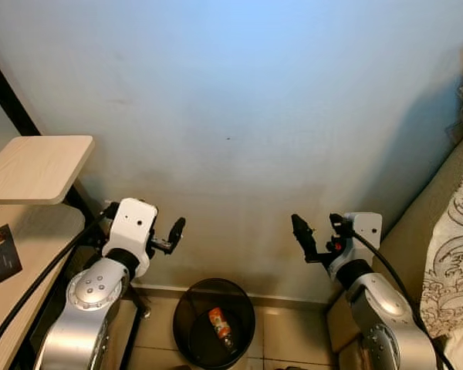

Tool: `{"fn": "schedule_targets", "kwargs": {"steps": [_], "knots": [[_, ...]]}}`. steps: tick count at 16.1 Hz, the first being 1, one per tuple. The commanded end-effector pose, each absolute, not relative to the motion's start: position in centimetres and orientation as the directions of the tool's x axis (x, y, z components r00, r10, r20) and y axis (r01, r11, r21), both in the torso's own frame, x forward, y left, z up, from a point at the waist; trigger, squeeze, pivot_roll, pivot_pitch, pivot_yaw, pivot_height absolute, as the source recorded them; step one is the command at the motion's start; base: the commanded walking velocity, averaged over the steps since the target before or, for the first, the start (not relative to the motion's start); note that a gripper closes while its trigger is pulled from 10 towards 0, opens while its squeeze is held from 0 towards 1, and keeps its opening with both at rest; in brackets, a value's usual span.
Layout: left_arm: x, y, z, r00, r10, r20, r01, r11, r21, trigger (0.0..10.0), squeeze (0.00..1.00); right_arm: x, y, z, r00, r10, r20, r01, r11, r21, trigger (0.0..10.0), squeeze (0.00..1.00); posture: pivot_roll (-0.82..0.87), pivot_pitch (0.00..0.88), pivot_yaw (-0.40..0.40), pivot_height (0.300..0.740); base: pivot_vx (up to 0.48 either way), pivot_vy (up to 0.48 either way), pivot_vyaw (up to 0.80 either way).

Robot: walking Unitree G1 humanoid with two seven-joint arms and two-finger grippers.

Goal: Clean up the room

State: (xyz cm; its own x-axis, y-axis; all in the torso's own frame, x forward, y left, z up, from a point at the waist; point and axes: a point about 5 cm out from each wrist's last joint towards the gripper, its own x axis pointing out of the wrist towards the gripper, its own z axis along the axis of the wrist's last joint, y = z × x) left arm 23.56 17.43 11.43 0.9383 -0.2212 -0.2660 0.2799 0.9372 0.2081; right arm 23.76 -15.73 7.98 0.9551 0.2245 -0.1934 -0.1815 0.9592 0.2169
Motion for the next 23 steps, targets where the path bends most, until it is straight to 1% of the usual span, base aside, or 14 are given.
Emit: {"fn": "schedule_targets", "kwargs": {"steps": [1,13,14,23], "knots": [[23.48,17.78,11.21,0.939,-0.209,-0.274,0.27,0.94,0.207,10.0,0.0,23.58,-15.75,7.99,0.954,0.222,-0.199,-0.179,0.96,0.214,10.0,0.0,0.02,0.0,0.046,0.74,0.0,0.0,0.0],[23.42,17.71,11.19,0.935,-0.215,-0.282,0.276,0.94,0.201,10.0,0.0,23.71,-15.84,8.07,0.956,0.213,-0.203,-0.17,0.963,0.211,10.0,0.0,0.03,0.0,0.05,0.74,-0.258,0.0,0.0],[23.5,17.77,11.24,0.937,-0.21,-0.279,0.271,0.941,0.203,10.0,0.0,23.73,-15.8,7.83,0.952,0.211,-0.221,-0.164,0.964,0.211,10.0,0.0,0.02,0.0,0.053,0.74,0.0,0.0,0.0],[24.02,17.64,11.4,0.941,-0.201,-0.272,0.26,0.944,0.203,10.0,0.0,24.22,-15.85,8.09,0.954,0.201,-0.22,-0.159,0.968,0.195,10.0,0.0,0.02,0.0,0.047,0.74,0.0,0.0,-0.77]]}}
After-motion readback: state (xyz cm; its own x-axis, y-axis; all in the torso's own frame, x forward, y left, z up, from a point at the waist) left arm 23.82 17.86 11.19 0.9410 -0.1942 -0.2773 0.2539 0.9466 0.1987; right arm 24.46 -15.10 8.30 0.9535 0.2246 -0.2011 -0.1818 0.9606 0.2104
